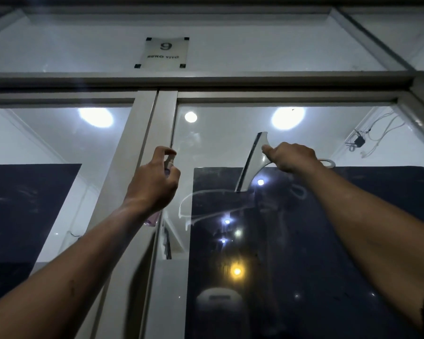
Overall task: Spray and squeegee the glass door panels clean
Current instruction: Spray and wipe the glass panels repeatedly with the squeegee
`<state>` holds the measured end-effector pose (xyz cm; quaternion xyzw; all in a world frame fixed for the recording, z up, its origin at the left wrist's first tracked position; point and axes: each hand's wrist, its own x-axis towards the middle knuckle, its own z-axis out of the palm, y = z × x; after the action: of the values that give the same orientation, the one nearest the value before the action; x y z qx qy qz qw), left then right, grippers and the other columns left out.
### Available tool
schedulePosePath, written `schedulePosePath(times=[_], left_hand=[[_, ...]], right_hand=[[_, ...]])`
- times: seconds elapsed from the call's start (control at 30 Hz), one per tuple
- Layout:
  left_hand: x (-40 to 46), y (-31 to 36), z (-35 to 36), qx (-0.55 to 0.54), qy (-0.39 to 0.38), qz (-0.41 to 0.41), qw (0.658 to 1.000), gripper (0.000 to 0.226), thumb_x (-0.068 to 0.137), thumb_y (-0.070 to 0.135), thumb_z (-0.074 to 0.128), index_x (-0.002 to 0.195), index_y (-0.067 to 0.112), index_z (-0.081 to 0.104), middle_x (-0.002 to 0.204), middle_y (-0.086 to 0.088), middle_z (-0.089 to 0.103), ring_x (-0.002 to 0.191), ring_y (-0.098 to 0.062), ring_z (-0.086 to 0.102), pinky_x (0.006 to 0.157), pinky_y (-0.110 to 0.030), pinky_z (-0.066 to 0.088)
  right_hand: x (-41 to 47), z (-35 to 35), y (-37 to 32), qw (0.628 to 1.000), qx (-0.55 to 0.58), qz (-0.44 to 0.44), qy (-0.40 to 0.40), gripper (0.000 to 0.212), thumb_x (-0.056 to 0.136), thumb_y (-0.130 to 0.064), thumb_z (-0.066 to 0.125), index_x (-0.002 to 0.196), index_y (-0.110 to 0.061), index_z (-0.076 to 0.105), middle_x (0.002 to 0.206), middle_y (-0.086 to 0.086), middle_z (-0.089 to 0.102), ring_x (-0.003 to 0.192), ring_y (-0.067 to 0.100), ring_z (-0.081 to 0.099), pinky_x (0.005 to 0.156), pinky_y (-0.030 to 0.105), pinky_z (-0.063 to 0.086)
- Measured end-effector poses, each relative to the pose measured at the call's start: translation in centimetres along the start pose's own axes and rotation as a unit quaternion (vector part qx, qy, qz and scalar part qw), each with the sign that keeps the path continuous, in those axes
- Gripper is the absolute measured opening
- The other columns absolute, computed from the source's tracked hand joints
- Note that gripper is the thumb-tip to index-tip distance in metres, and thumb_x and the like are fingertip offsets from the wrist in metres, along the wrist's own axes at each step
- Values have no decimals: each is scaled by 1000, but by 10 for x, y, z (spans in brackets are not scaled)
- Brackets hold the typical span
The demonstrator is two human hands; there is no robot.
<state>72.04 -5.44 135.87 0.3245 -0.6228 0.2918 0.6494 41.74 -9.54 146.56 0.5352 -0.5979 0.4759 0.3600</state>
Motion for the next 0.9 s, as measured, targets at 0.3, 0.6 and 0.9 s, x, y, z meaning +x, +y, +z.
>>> schedulePosePath(times=[0.3, 0.6, 0.9], left_hand=[[-4, 18, 28, -5, 5, -9, 1000, 34, 101, 23, 48, 135, 27, 43, 103, -5, 62, 73, -26, 64, 63, -36, 50], [-14, 26, 50, -41, -4, -29, 999, 33, 102, 22, 47, 135, 25, 45, 103, -7, 61, 78, -23, 63, 63, -32, 42], [-23, 46, 79, -107, -9, -28, 994, 27, 101, 26, 48, 127, 31, 43, 101, -10, 65, 75, -30, 68, 71, -50, 60]], right_hand=[[-6, -2, -101, 998, -19, -51, 19, 64, 104, -56, 20, 112, -9, 62, 113, 13, 66, 87, 30, 57, 70, 35, 37], [-31, 9, 51, 998, 20, 62, 0, 75, 101, -63, 14, 126, -9, 60, 126, 20, 62, 115, 38, 58, 88, 43, 42], [-38, 5, 50, 996, 44, 76, 1, 69, 103, -57, 18, 128, -5, 57, 128, 22, 60, 117, 40, 56, 93, 47, 42]])
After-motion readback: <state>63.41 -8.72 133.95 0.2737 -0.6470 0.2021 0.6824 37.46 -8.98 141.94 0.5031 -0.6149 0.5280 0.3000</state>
